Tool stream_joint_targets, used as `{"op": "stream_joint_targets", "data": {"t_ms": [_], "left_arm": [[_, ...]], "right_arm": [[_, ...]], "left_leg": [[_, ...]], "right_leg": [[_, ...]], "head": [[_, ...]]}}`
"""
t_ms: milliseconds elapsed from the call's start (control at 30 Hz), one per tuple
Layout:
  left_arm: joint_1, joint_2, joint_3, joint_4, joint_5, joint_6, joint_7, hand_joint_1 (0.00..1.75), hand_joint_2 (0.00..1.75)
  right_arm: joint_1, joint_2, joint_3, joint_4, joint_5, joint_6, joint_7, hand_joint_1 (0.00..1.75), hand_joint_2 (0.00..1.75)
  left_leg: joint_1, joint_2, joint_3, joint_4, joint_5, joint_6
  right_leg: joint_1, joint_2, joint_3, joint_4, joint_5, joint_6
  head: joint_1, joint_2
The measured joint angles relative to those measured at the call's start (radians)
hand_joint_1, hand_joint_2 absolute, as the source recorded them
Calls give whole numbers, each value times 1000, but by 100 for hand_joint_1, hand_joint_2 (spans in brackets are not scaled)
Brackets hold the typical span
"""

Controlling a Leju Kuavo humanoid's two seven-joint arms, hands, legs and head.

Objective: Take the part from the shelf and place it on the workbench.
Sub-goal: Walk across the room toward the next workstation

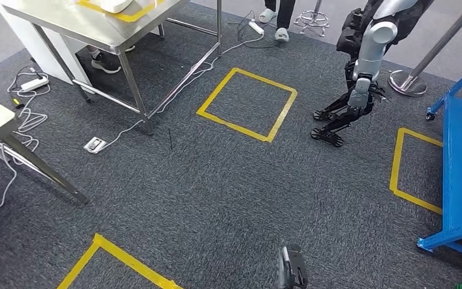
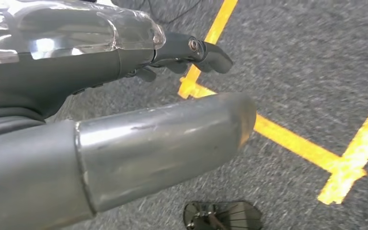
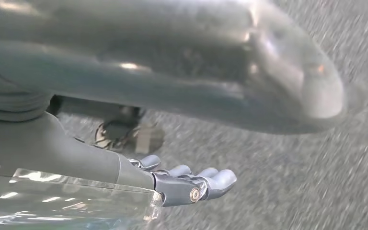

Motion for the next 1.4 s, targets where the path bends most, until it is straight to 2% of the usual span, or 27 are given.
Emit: {"op": "stream_joint_targets", "data": {"t_ms": [67, 100, 167, 200, 233, 300, 333, 400, 467, 533, 600, 633, 667, 733, 800, 833, 867, 967, 1033, 1100, 1133, 1200, 1233, 1300, 1333, 1367, 1400], "left_arm": [[-2, -2, 0, 0, -3, 0, -3, 0, 0], [-3, -4, 0, 0, -3, 0, -8, 0, 0], [-2, -8, 1, 0, -1, 0, -23, 0, 0], [0, -10, 1, 0, 1, 0, -31, 0, 0], [3, -12, 2, 1, 3, -1, -36, 0, 0], [10, -14, 3, 1, 6, -1, -37, 0, 0], [12, -16, 4, 1, 7, -2, -31, 0, 0], [14, -23, 6, 1, 4, -5, -19, 0, 0], [14, -33, 8, 1, -4, -9, -24, 0, 0], [15, -45, 8, 1, -12, -9, -34, 0, 0], [15, -56, 8, 1, -18, -10, -38, 0, 0], [15, -60, 7, 1, -20, -9, -38, 0, 0], [15, -64, 7, 1, -21, -7, -37, 0, 0], [17, -68, 5, 1, -21, -1, -30, 0, 0], [20, -67, 5, 1, -21, 2, -26, 0, 0], [19, -67, 5, 1, -20, 2, -29, 0, 0], [18, -66, 5, 1, -21, 3, -34, 0, 0], [11, -66, 2, 1, -21, 13, -41, 0, 0], [9, -67, 1, 1, -19, 15, -44, 0, 0], [7, -70, 1, 1, -19, 16, -43, 0, 0], [6, -72, 1, 1, -19, 19, -34, 0, 0], [6, -75, 1, 1, -19, 27, -7, 0, 0], [7, -76, 1, 1, -19, 28, 5, 0, 0], [13, -75, 1, 2, -19, 29, 14, 0, 0], [14, -74, 1, 2, -19, 29, 15, 0, 0], [15, -74, 1, 2, -18, 29, 15, 0, 0], [15, -73, 1, 1, -18, 29, 15, 0, 0]], "right_arm": [[-4, 3, 11, -1, 7, 3, 10, 0, 0], [-1, 4, 16, 0, 10, 1, 21, 0, 0], [3, 3, 25, 2, 18, -5, 49, 0, 0], [5, 2, 30, 3, 20, -10, 62, 0, 0], [7, 1, 35, 4, 16, -15, 73, 0, 0], [20, -1, 42, 6, -3, -24, 84, 0, 0], [28, -3, 43, 7, -15, -27, 85, 0, 0], [41, -11, 43, 10, -35, -32, 82, 0, 0], [41, -23, 42, 13, -49, -36, 78, 0, 0], [36, -36, 42, 14, -55, -36, 76, 0, 0], [35, -47, 42, 14, -53, -32, 74, 0, 0], [35, -52, 42, 13, -50, -28, 73, 0, 0], [32, -54, 43, 13, -48, -23, 71, 0, 0], [21, -55, 44, 9, -48, -12, 64, 0, 0], [13, -50, 45, 3, -57, -4, 52, 0, 0], [14, -46, 45, 0, -62, -2, 46, 0, 0], [17, -43, 46, -1, -67, -2, 43, 0, 0], [21, -38, 50, -1, -78, -9, 51, 0, 0], [23, -39, 52, -1, -104, -16, 49, 0, 0], [30, -49, 52, 0, -140, -16, 33, 0, 0], [34, -55, 52, 0, -154, -13, 27, 0, 0], [34, -68, 50, 2, -174, -8, 22, 0, 0], [31, -72, 48, 3, -179, -7, 20, 0, 0], [26, -76, 44, 4, -185, -6, 17, 0, 0], [25, -77, 42, 4, -186, -5, 15, 0, 0], [26, -77, 41, 4, -186, -4, 13, 0, 0], [26, -77, 41, 4, -184, -3, 13, 0, 0]], "left_leg": [[-1, 10, 7, -6, -2, -10], [1, 1, 12, -7, -6, -16], [3, -58, 2, 28, -33, -23], [4, -94, -20, 76, -59, -23], [4, -115, -54, 141, -88, -22], [3, -120, -121, 252, -120, -20], [4, -119, -137, 265, -107, -19], [5, -131, -118, 183, -30, -16], [10, -187, -75, 68, 27, -12], [9, -218, -54, 23, 29, -5], [5, -191, -44, 12, 29, 7], [5, -175, -38, 6, 31, 13], [6, -157, -32, -1, 33, 19], [4, -118, -25, -8, 32, 24], [1, -78, -23, -8, 28, 24], [0, -61, -21, -8, 25, 23], [-1, -47, -19, -8, 22, 20], [-3, -18, -7, -7, 11, 8], [-5, -6, -2, -9, 6, -3], [-4, 4, 5, -14, 3, -14], [-1, -12, 7, -11, -3, -20], [3, -72, -17, 47, -39, -25], [4, -105, -46, 108, -69, -24], [2, -120, -122, 240, -115, -22], [0, -119, -149, 275, -115, -20], [-2, -120, -159, 272, -94, -16], [-5, -125, -150, 230, -54, -10]], "right_leg": [[6, 1, 5, -12, -8, -12], [5, 7, 9, -19, -6, -18], [1, 22, 22, -35, -1, -31], [-1, 30, 28, -41, 2, -37], [1, 40, 30, -43, 1, -42], [6, 66, 32, -42, -2, -47], [8, 81, 35, -40, -4, -48], [7, 111, 40, -33, -11, -44], [5, 140, 38, -21, -21, -35], [-1, 167, 33, -15, -26, -20], [-6, 190, 30, -19, -25, -7], [-8, 180, 27, -13, -29, -2], [-9, 156, 17, 11, -43, 2], [-12, 92, -36, 117, -99, 13], [-17, 66, -99, 235, -145, 24], [-20, 62, -112, 256, -144, 26], [-21, 59, -103, 238, -123, 27], [-19, 22, -9, 52, -32, 19], [-12, 1, 21, -12, -22, 8], [-6, 14, 24, -18, -25, -5], [-6, 22, 27, -22, -23, -11], [-8, 38, 36, -31, -17, -27], [-7, 47, 37, -33, -16, -33], [0, 72, 38, -33, -18, -42], [3, 86, 40, -32, -19, -44], [6, 100, 44, -32, -21, -45], [8, 115, 48, -32, -23, -45]], "head": [[-2, 0], [-3, 0], [-8, 0], [-14, 0], [-22, 0], [-35, 0], [-39, 0], [-44, 0], [-46, 0], [-45, 0], [-44, 0], [-42, 0], [-37, 0], [-22, 0], [-12, 0], [-10, 0], [-7, 0], [2, 0], [0, 0], [-7, 0], [-11, 0], [-18, 0], [-25, 0], [-37, 0], [-41, 0], [-44, 0], [-45, 0]]}}
